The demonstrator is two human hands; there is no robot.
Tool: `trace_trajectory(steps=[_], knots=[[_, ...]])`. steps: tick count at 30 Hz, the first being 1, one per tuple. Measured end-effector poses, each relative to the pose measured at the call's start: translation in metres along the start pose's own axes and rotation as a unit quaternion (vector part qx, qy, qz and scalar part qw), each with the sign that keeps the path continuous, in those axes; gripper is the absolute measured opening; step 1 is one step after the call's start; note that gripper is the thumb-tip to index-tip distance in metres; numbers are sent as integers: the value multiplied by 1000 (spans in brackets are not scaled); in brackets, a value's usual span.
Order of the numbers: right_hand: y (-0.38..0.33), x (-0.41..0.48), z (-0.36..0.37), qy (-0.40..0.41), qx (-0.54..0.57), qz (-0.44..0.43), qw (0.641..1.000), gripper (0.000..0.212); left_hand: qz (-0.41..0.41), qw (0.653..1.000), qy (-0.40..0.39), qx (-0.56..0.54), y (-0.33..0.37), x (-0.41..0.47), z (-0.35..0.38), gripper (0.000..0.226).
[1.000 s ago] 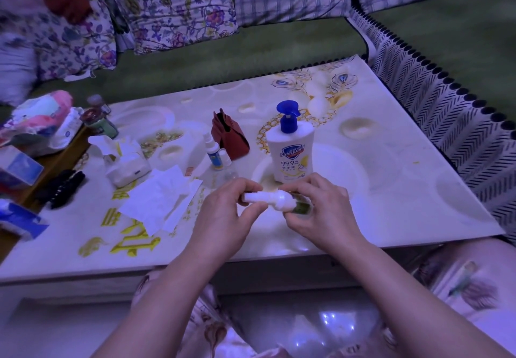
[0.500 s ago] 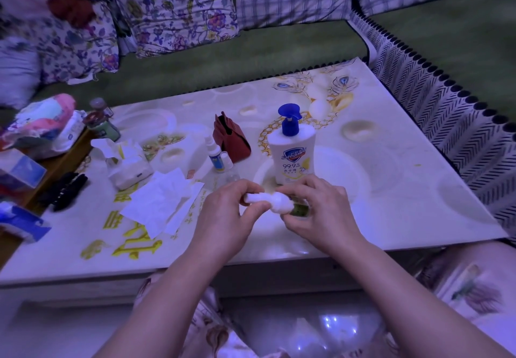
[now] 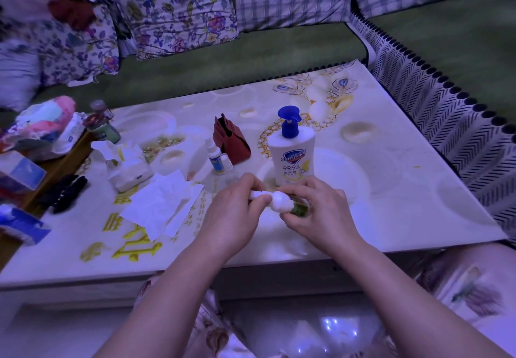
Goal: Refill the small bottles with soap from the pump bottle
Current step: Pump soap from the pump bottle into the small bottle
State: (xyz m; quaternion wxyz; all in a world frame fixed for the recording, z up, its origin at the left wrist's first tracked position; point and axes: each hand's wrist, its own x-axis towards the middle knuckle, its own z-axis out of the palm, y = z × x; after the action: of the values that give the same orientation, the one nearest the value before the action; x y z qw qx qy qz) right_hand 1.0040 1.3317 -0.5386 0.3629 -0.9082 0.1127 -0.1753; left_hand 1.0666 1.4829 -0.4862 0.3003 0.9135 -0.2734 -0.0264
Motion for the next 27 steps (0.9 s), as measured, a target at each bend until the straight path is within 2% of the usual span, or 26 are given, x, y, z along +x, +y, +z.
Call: trace_trajectory(steps=[3, 6, 8, 11, 14, 17, 19, 22, 24, 27], knots=[[1, 0, -1, 1, 4, 5, 1000, 34, 52, 999, -6, -12, 1, 0, 0, 17], [1, 0, -2, 12, 2, 8, 1000, 33, 1, 1000, -8, -22, 1, 0, -1, 27], [0, 0, -4, 8, -5, 8, 1000, 33, -35, 999, -8, 3, 2, 2, 0, 22], [-2, 1, -5, 0, -12, 8, 1000, 34, -5, 1000, -4, -17, 3, 2, 0, 7], [-2, 0, -4, 2, -14, 9, 1000, 34, 31, 999, -9, -36, 2, 0, -1, 17], [-3, -1, -5, 12, -12, 6, 1000, 32, -38, 999, -2, -18, 3, 0, -1, 30], [-4, -1, -4, 8, -17, 0, 1000, 33, -58, 998, 3, 7, 4, 2, -1, 23], [-4, 0, -5, 0, -17, -4, 1000, 34, -12, 1000, -4, -17, 3, 2, -1, 11], [-3, -1, -5, -3, -20, -6, 1000, 34, 7, 999, -17, -37, 3, 1, -2, 17], [-3, 0, -5, 4, -18, -9, 1000, 33, -48, 998, -10, -26, 5, 1, -3, 30]])
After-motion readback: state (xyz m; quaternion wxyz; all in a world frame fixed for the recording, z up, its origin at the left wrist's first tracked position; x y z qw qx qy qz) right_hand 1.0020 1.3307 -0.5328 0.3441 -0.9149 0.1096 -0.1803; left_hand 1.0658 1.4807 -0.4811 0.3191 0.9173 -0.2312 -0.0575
